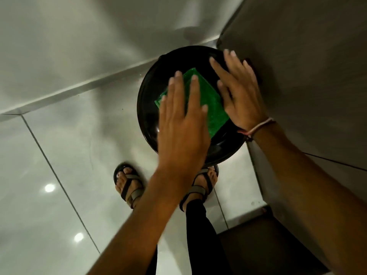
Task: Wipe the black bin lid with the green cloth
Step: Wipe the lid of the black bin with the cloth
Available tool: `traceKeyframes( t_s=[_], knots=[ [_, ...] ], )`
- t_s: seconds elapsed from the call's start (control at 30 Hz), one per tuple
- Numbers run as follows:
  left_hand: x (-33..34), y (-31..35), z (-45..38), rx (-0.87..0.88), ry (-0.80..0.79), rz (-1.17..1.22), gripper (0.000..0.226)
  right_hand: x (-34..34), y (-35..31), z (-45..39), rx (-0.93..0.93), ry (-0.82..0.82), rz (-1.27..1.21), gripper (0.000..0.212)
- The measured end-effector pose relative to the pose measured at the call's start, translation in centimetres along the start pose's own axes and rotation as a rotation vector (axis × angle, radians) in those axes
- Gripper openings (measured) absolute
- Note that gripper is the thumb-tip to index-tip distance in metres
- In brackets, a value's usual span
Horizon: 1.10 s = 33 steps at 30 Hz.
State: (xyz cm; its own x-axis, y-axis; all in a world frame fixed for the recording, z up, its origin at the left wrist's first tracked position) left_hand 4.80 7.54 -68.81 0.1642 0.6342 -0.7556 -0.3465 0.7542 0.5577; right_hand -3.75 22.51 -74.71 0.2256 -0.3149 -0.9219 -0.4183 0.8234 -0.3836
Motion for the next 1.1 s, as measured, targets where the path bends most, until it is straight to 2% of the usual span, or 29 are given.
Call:
traceKeyframes(
  t_s=[0.07,0.13,0.17,0.23,0.3,0.37,0.4,0.47,0.57,0.67,0.73,0.8,0.93,1.1],
  knots=[
    [2.7,1.7,-2.6,-0.054,0.042,-0.130,0.062,0.5,0.5,-1.0,-0.028,-0.005,0.016,0.047],
    [4.4,0.6,-4.7,-0.023,0.148,-0.290,0.064,0.7,0.8,-0.8,-0.030,0.028,0.021,0.048],
    [4.5,-0.2,-5.5,0.047,0.180,-0.345,0.064,0.8,0.9,-0.6,-0.025,0.052,0.026,0.050],
    [3.5,-1.8,-7.3,0.308,0.193,-0.422,0.064,1.1,0.8,-0.4,0.001,0.117,0.053,0.052],
    [1.6,-3.4,-9.5,0.571,0.128,-0.444,0.064,1.5,0.5,-0.5,0.025,0.162,0.072,0.052],
    [0.2,-4.4,-11.3,0.720,0.076,-0.449,0.064,1.6,0.3,-0.6,0.048,0.175,0.066,0.051],
    [-0.1,-4.6,-11.6,0.729,0.081,-0.433,0.064,1.6,0.3,-0.7,0.057,0.178,0.059,0.051],
    [0.0,-5.2,-11.3,0.612,0.153,-0.343,0.063,1.5,0.5,-0.6,0.072,0.180,0.048,0.050],
    [0.2,-7.4,-9.5,0.264,0.264,-0.119,0.064,1.7,0.4,-0.5,0.092,0.193,0.031,0.049],
    [1.4,-9.2,-6.0,-0.010,0.387,0.076,0.062,1.8,0.4,-0.5,0.098,0.214,0.044,0.049],
    [3.2,-8.5,-2.7,-0.171,0.481,0.161,0.062,1.9,0.5,-0.5,0.108,0.213,0.067,0.049],
    [5.3,-6.9,0.3,-0.288,0.508,0.177,0.064,2.0,0.3,-0.4,0.114,0.190,0.087,0.050],
    [6.8,-5.6,3.2,-0.235,0.383,0.050,0.066,0.9,0.1,-1.6,0.110,0.173,0.221,0.052],
    [5.6,-6.8,0.9,0.043,0.347,-0.175,0.065,1.8,-1.0,-3.5,0.104,0.142,0.248,0.058]
  ],
)
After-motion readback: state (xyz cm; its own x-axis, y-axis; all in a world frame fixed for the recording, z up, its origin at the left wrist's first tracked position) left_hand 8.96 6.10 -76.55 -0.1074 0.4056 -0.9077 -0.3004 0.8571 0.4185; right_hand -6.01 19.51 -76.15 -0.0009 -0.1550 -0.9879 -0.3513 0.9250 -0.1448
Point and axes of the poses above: each hand's wrist, its own z-axis away from the middle knuckle, its own x-axis out of the palm, y = z × x, the point moved 2 cm from there along -z, towards the middle knuckle, and after that the axes turned 7 degrees about -x, right-handed, at the moved point
